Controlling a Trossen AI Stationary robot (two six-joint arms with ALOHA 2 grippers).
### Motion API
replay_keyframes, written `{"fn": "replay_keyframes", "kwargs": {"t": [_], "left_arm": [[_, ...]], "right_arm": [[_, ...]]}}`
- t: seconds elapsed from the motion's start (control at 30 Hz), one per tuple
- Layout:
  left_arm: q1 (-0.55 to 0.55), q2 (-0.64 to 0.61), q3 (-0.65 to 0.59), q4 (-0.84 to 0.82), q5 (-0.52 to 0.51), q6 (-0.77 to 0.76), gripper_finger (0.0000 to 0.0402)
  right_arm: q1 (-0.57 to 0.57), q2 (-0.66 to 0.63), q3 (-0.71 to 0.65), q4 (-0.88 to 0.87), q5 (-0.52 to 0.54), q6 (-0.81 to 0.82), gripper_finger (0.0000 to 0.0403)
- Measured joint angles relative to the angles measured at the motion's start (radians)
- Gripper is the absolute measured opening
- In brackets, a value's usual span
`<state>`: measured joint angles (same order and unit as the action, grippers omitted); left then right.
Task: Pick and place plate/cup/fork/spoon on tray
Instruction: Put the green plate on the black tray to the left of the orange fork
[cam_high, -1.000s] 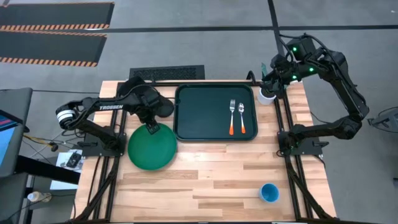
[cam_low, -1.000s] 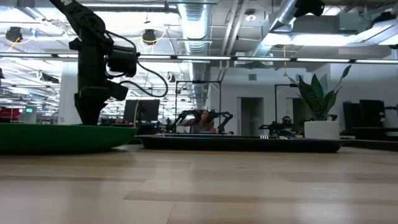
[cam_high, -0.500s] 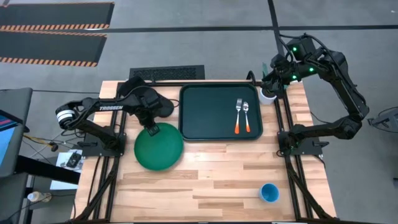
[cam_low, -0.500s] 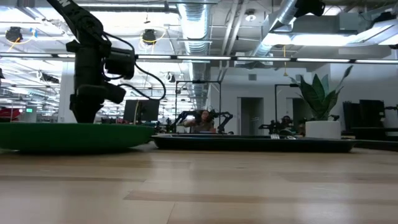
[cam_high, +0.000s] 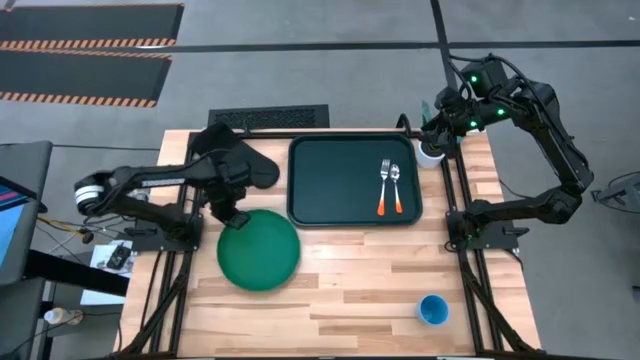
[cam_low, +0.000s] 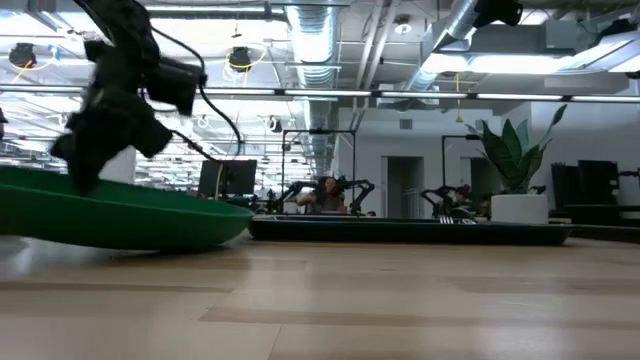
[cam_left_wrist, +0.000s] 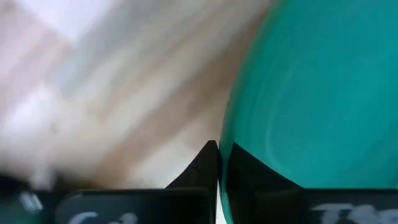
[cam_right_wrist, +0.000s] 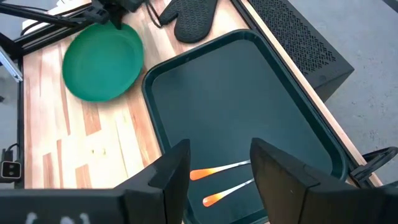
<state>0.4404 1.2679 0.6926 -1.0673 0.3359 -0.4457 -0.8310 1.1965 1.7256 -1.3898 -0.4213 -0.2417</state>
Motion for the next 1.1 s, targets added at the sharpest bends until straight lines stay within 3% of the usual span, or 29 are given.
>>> {"fn": "replay_keyframes", "kwargs": {"t": [0.2,0.43,0.6,0.87,1.1], "left_arm": [[-0.037,-0.2,0.073,-0.019,0.033,-0.302,0.0],[-0.022,-0.292,0.152,0.179,-0.264,-0.644,0.0],[-0.013,-0.176,0.152,0.332,-0.352,-0.699,0.0],[-0.013,0.099,0.151,0.582,-0.333,-0.736,0.0],[-0.013,0.25,0.151,0.737,-0.273,-0.777,0.0]], "right_arm": [[0.0,0.0,0.0,0.0,0.0,-0.002,0.0186],[0.0,0.0,0.0,0.0,0.0,-0.002,0.0181],[0.0,0.0,0.0,0.0,0.001,-0.002,0.018],[0.0,0.0,0.0,-0.001,0.001,-0.002,0.0176],[0.0,0.0,0.0,-0.001,0.001,-0.002,0.0176]]}}
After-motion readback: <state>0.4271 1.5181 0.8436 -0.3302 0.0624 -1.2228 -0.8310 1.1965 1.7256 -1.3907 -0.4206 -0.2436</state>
